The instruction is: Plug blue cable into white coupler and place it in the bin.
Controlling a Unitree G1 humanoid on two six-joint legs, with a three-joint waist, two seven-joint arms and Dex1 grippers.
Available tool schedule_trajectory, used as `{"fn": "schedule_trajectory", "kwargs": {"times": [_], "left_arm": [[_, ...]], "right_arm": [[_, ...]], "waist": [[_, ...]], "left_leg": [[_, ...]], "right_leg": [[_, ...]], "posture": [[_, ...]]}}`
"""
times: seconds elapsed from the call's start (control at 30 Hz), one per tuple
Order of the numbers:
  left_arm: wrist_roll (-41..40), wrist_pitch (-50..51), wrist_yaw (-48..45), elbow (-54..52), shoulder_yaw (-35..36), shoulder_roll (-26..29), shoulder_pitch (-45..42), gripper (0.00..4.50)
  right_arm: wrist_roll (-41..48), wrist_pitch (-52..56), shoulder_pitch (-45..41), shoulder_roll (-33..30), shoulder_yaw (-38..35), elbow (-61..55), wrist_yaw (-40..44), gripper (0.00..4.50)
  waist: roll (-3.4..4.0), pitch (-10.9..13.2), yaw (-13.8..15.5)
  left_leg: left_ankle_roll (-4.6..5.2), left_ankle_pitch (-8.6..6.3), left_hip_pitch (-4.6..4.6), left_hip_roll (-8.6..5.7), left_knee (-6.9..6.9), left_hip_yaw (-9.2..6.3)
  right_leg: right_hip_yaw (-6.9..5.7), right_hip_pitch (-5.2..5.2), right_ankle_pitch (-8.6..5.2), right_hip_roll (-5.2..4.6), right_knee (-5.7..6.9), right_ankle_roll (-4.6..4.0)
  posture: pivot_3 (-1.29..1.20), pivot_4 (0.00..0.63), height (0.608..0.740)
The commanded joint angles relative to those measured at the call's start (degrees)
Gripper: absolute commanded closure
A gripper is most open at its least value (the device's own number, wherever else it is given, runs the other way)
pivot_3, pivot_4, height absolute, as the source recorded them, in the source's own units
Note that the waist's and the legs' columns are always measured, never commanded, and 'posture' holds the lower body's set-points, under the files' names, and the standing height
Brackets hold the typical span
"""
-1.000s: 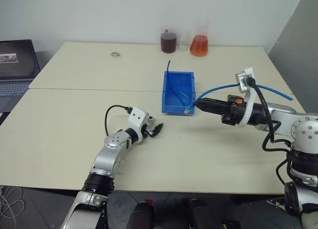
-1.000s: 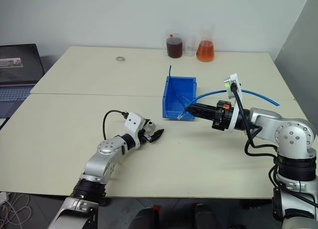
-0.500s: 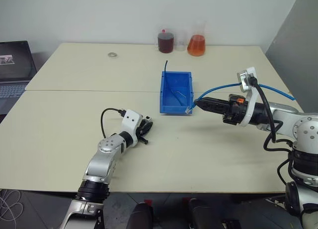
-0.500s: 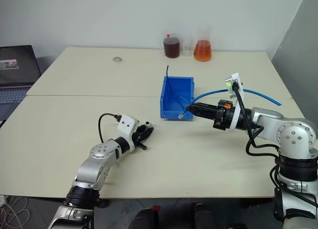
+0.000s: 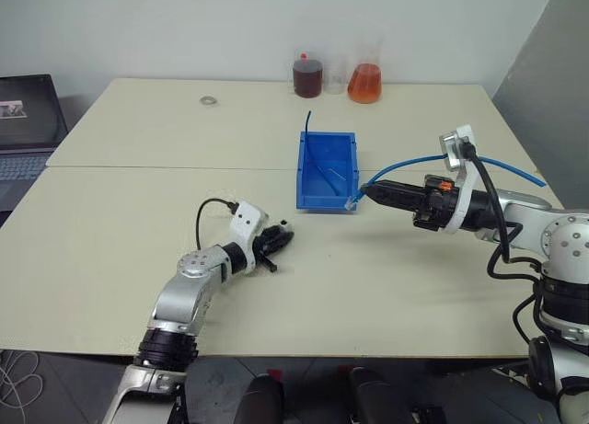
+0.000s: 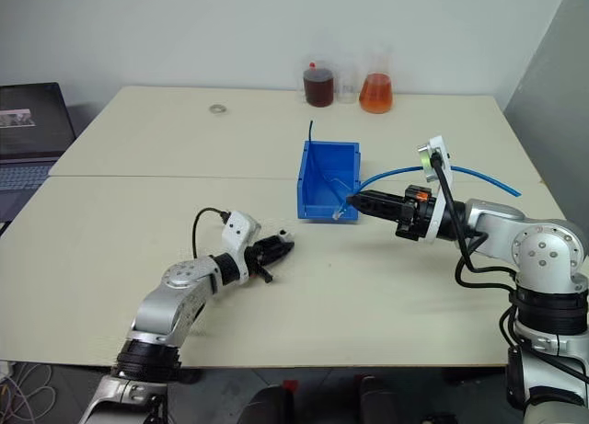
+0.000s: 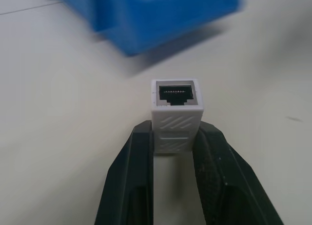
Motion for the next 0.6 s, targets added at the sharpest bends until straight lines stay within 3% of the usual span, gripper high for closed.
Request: {"fn": "schedule_trajectory", "kwargs": {"times": [0.03, 0.17, 0.3, 0.6], "left_arm": [[-0.90, -6.60, -13.14, -3.41, -2.78, 6.39, -0.42, 3.72], [3.25, -16.88, -20.19, 3.04, -6.42, 8.71, -1.89, 3.72], [6.65, -27.08, -21.81, 12.69, -9.40, 4.80, -4.19, 3.72], [8.56, -33.13, -21.72, 21.98, -10.66, -1.34, -6.87, 3.72]], "right_arm": [[-7.52, -4.31, -1.56, -3.60, 6.11, -3.56, 7.33, 4.46], [-15.47, -10.03, -1.29, -4.71, 12.50, -4.22, 13.30, 4.46], [-24.70, -17.41, -0.07, -3.73, 19.91, -6.50, 16.54, 4.46], [-36.97, -27.68, 1.20, -1.08, 28.12, -6.27, 20.92, 4.46]], "waist": [[0.04, 0.00, -0.03], [0.04, 0.00, 0.04], [0.03, 0.00, 0.08], [0.02, 0.01, 0.15]], "left_leg": [[0.00, 0.00, -0.01, 0.02, -0.03, 0.00], [0.00, 0.00, 0.01, 0.00, -0.02, 0.01], [0.01, -0.01, -0.01, -0.01, -0.01, 0.01], [0.01, -0.01, -0.04, -0.03, 0.06, -0.02]], "right_leg": [[-0.01, -0.03, -0.01, 0.02, -0.05, -0.01], [-0.01, -0.01, -0.05, 0.00, -0.07, 0.03], [-0.02, -0.02, -0.05, 0.00, -0.07, 0.01], [-0.05, 0.00, -0.02, -0.02, -0.05, -0.01]], "posture": [[0.00, 0.150, 0.740], [0.00, 0.150, 0.740], [0.00, 0.150, 0.740], [0.00, 0.150, 0.740]]}}
